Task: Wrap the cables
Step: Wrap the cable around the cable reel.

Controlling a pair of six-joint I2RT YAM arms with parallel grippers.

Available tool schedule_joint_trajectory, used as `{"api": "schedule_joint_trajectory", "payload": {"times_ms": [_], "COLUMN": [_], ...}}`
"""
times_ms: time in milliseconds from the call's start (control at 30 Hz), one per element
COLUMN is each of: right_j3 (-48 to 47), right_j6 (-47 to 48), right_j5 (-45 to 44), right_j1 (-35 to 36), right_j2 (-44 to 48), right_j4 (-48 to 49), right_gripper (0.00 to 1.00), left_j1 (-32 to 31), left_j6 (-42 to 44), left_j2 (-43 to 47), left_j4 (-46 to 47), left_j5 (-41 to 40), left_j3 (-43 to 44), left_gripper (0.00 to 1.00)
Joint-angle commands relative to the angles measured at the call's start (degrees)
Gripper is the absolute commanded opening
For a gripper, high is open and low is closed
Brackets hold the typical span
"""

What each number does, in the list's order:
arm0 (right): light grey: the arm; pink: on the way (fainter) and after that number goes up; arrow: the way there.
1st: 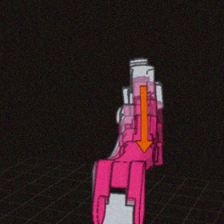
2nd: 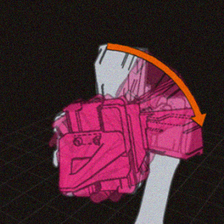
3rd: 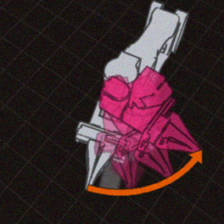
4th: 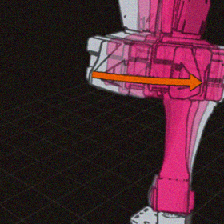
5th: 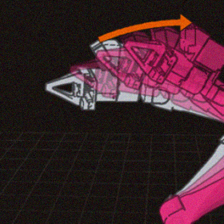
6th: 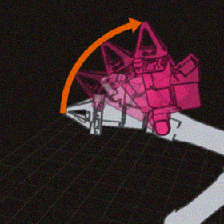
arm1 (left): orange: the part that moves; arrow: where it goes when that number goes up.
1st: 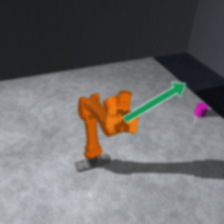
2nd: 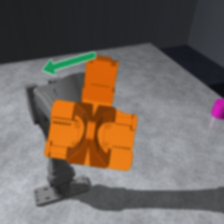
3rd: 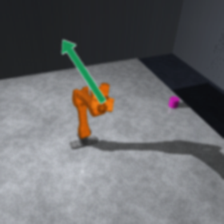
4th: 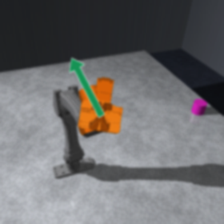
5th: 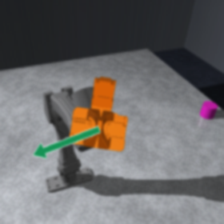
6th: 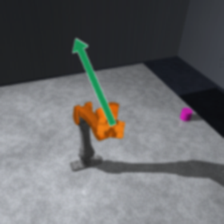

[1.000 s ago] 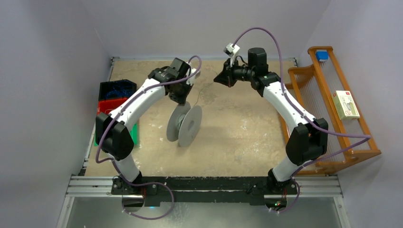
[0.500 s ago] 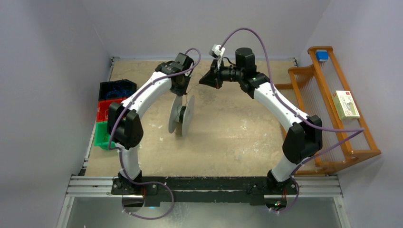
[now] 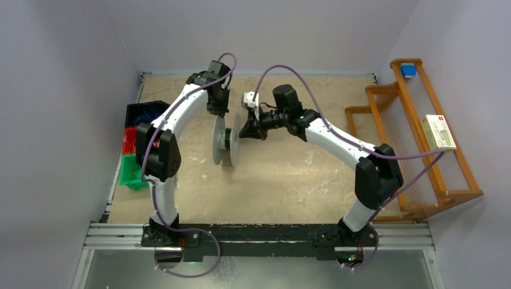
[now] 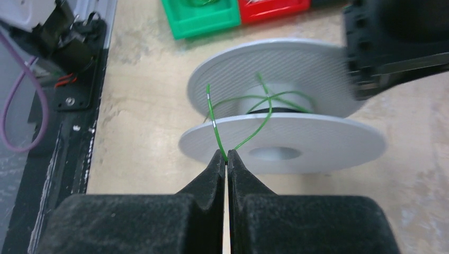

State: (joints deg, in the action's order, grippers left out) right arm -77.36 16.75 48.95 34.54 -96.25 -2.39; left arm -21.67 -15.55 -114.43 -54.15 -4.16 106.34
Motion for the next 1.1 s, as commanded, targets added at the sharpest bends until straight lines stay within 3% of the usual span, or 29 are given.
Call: {"api": "schedule_joint_trajectory", "payload": {"times_ms": [0,433,667,1067], "right_j3": [2.4,4.8,7.6,7.8], "right_j6": [4.4,5.0,0.4,-14.7], "right_j5": [-1.4,1.8,10.3,12.6], "right_j1": [2.1,3.2,3.0,-5.6], "right_j2": [1.5,2.2,-3.3,-11.5], "right_j4": [-1.4,-2.3,-1.5,7.3], "right_gripper": [0.00,0.00,0.00,0.00], "left_j1": [0.7,3.7,9.9,14.8], "left_j6": [-1.6,-6.4,-10.1,-11.5], "left_j2": [0.2,1.4,3.9,8.9], "left_j4": [2.2,5.5,10.8,20.8], "left_j5": [3.6,0.9,12.2,24.9], "left_j3": [3.1,5.4,2.1,-10.1], "left_gripper": [0.00,0.00,0.00,0.00]}}
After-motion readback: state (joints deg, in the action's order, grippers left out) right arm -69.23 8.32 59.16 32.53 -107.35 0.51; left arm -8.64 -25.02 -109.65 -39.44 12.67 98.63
